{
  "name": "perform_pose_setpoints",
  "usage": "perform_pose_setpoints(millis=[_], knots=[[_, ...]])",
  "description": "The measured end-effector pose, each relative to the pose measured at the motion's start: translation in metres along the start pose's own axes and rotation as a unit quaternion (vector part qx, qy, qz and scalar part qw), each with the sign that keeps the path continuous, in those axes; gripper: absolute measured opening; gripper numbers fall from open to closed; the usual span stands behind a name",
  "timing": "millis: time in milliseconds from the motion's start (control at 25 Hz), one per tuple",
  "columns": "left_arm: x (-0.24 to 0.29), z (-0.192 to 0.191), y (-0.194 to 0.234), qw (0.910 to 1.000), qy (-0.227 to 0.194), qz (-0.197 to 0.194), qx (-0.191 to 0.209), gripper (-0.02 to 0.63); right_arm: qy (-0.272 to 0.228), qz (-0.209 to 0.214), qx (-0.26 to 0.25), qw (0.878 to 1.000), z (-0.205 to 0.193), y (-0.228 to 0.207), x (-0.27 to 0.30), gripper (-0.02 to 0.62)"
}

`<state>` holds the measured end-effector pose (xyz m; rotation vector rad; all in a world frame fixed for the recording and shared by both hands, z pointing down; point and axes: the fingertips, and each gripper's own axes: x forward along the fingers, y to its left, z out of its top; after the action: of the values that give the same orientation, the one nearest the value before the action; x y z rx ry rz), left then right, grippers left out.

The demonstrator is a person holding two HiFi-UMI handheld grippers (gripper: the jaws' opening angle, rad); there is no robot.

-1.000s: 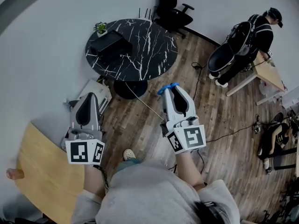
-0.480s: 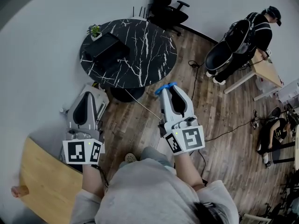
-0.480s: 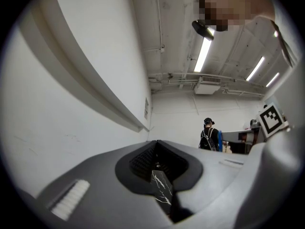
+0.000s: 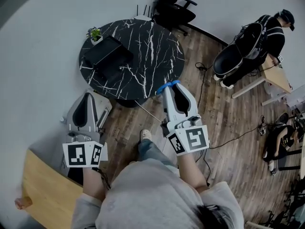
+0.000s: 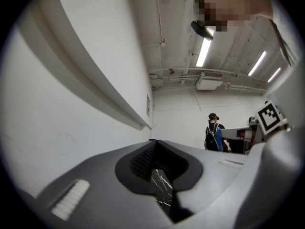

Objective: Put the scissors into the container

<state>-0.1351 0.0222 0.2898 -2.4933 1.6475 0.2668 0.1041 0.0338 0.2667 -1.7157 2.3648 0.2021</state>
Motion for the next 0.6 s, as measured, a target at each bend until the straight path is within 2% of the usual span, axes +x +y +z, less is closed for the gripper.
perform_pose_setpoints(millis=[200,600], knots=[[0.048,-0.006,0.015,0.9998,-0.003,0.014,0.012,0.060,-0.011,0.021,0.003,1.000,-0.005,-0.022,0.057,0.074],[0.118,-0.014,0.040,0.9969,-0.001,0.073,0.028,0.059,-0.015,0.080,0.025,0.996,-0.022,-0.061,0.154,0.074]])
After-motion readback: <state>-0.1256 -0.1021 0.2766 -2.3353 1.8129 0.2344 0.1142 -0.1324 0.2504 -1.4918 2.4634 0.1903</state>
